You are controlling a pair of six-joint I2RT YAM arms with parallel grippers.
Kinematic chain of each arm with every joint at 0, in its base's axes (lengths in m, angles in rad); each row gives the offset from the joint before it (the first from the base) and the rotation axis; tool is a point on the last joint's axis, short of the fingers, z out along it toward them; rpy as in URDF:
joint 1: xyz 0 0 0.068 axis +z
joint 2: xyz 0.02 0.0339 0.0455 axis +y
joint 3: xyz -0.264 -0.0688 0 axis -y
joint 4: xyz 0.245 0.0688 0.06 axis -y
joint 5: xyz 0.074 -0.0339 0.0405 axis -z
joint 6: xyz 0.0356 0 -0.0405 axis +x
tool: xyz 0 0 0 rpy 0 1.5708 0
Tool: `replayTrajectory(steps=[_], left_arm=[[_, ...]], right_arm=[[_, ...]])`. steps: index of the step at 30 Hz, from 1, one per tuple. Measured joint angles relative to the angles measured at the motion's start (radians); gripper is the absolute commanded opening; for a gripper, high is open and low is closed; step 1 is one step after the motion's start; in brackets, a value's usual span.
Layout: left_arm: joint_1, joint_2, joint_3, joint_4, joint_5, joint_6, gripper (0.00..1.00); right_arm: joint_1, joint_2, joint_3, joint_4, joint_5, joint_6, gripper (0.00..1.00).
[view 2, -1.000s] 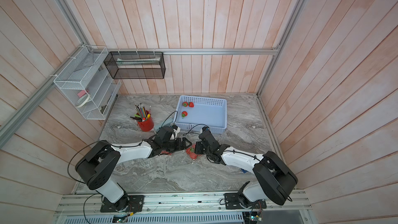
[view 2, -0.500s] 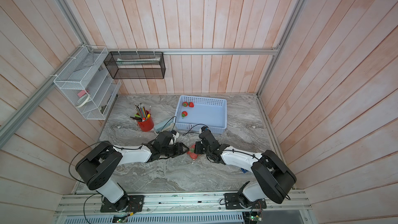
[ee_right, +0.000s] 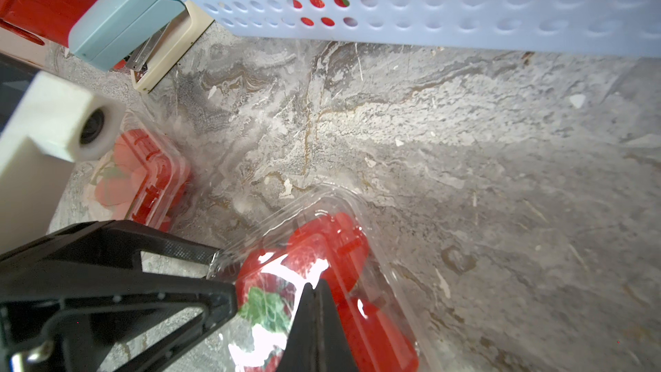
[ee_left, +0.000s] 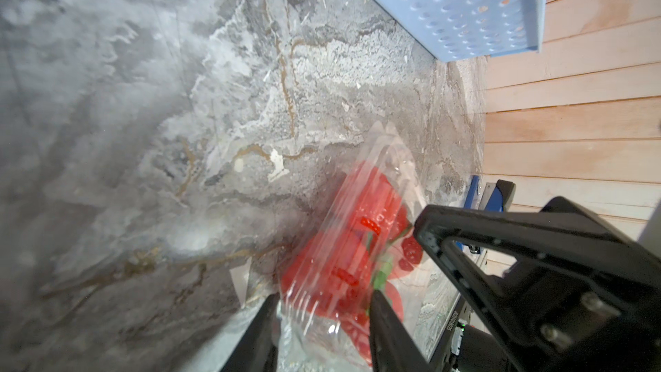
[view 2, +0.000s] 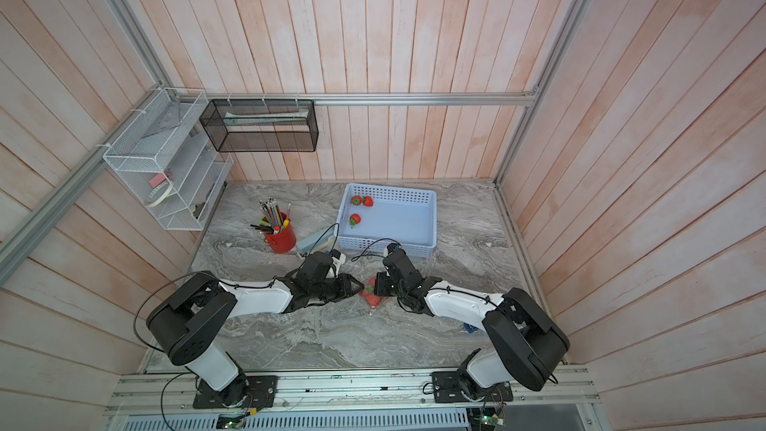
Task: Pack strawberries into containers
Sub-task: Close the packing box at the center of the board.
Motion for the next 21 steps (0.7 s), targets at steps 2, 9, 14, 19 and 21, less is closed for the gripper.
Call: replayTrajectory(steps=[2, 9, 14, 19, 21], left_arm=[[0.0, 0.002, -0.006, 0.014, 0.0, -0.004, 0.38], [0.0, 0.014, -0.019, 0.061, 0.006, -0.017, 0.34], [0.0, 0.015, -0.022, 0.07, 0.008, -0.017, 0.33], [-0.004, 0.014, -0.033, 0.089, 0.011, -0.032, 0.38], [-0.016, 0.014, -0.036, 0.09, 0.007, -0.042, 0.39]], right_arm=[[0.0, 0.006, 0.006, 0.0, -0.002, -0.003, 0.0], [0.0, 0.018, 0.013, 0.0, -0.008, -0.006, 0.0], [0.0, 0.022, 0.014, 0.002, -0.014, -0.006, 0.0], [-0.001, 0.027, 0.019, 0.002, -0.016, -0.011, 0.0], [-0.002, 0.027, 0.019, 0.002, -0.018, -0.014, 0.0]])
